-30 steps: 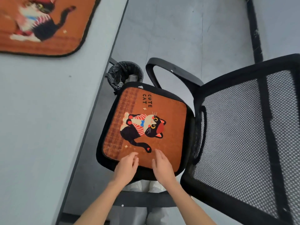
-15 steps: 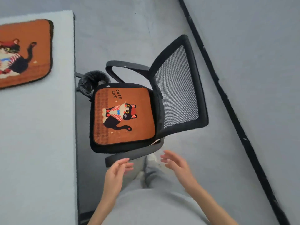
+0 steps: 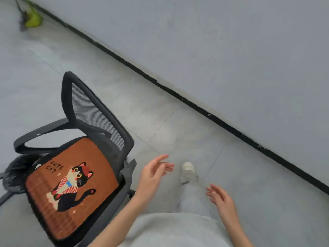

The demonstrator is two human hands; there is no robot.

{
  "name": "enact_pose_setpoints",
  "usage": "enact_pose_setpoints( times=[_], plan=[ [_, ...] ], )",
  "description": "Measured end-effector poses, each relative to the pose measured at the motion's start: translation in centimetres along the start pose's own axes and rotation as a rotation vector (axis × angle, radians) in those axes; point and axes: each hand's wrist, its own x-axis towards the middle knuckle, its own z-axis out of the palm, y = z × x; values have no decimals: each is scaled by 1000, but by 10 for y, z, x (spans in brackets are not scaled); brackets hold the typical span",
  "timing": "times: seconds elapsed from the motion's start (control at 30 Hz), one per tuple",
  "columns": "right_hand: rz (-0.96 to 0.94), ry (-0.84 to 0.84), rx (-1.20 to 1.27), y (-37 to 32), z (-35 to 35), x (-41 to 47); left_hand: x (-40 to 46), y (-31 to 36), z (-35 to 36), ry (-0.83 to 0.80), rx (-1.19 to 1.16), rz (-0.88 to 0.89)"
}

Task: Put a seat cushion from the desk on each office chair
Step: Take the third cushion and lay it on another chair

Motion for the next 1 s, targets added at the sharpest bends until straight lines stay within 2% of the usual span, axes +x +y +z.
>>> enact_pose_setpoints(
  times=[0.07, 0.17, 0.27, 0.43, 0.63, 0.8, 1.0],
  plan=[
    [0, 14, 6, -14, -16, 36, 38, 18, 24, -15, -37, -6],
    [-41, -61, -50, -61, -31, 101, 96, 39, 53, 31, -61, -3],
    [-147, -211, -140, -141, -27, 156, 136, 55, 64, 195, -106, -27],
    [-367, -494, -168, -283, 25, 207, 162, 69, 44, 508, -147, -90],
    [-473, -699, -206, -384, 117, 280, 226, 79, 0, 777, -271, -129],
    [-394, -717, -347, -422, 187, 347, 322, 113, -71, 823, -393, -128],
    [-349, -663, -422, -488, 251, 414, 424, 195, -196, 883, -305, 20]
  ],
)
